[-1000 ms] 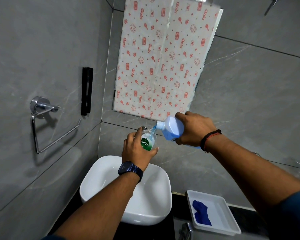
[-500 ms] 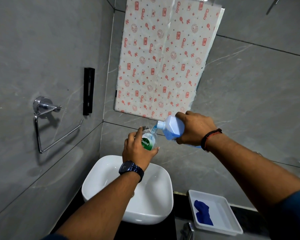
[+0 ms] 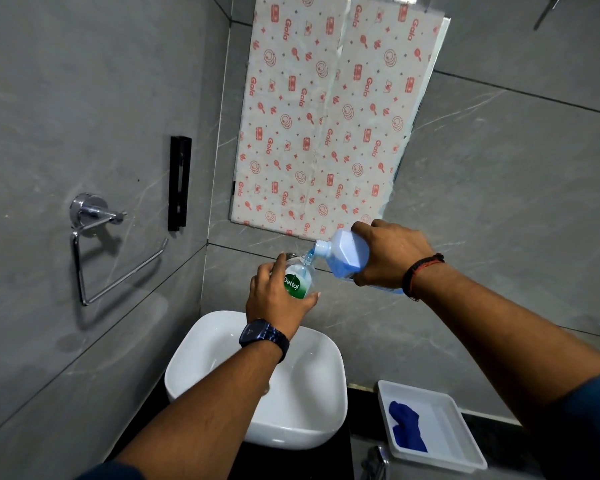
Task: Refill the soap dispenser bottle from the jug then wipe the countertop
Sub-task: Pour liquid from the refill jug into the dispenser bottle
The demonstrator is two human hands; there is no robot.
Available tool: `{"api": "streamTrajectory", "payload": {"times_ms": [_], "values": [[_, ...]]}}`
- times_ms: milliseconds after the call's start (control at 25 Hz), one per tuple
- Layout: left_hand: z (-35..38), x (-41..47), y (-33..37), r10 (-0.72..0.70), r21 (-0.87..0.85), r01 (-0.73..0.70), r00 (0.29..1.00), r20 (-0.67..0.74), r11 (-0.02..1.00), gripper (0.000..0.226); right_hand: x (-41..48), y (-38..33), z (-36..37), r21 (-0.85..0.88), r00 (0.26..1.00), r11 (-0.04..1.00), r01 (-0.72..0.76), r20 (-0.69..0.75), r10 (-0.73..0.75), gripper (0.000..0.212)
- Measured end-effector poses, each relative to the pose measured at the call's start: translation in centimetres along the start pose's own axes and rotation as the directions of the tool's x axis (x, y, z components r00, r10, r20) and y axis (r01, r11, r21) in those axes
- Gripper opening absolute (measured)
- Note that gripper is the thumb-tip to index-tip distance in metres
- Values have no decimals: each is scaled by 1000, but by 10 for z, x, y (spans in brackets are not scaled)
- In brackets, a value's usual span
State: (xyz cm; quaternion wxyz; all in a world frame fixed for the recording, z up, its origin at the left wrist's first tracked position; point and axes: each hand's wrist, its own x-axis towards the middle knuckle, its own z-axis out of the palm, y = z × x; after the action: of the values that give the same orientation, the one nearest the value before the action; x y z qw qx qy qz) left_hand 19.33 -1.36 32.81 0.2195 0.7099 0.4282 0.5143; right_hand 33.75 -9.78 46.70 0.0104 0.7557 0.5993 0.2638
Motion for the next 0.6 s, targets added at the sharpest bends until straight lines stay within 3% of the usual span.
{"api": "streamTrajectory", "payload": {"times_ms": [600], "values": [[0, 2, -2, -17, 8, 17, 1000, -18, 1000, 88, 4, -4, -2, -2, 1000, 1000, 18, 3, -18, 75]]}}
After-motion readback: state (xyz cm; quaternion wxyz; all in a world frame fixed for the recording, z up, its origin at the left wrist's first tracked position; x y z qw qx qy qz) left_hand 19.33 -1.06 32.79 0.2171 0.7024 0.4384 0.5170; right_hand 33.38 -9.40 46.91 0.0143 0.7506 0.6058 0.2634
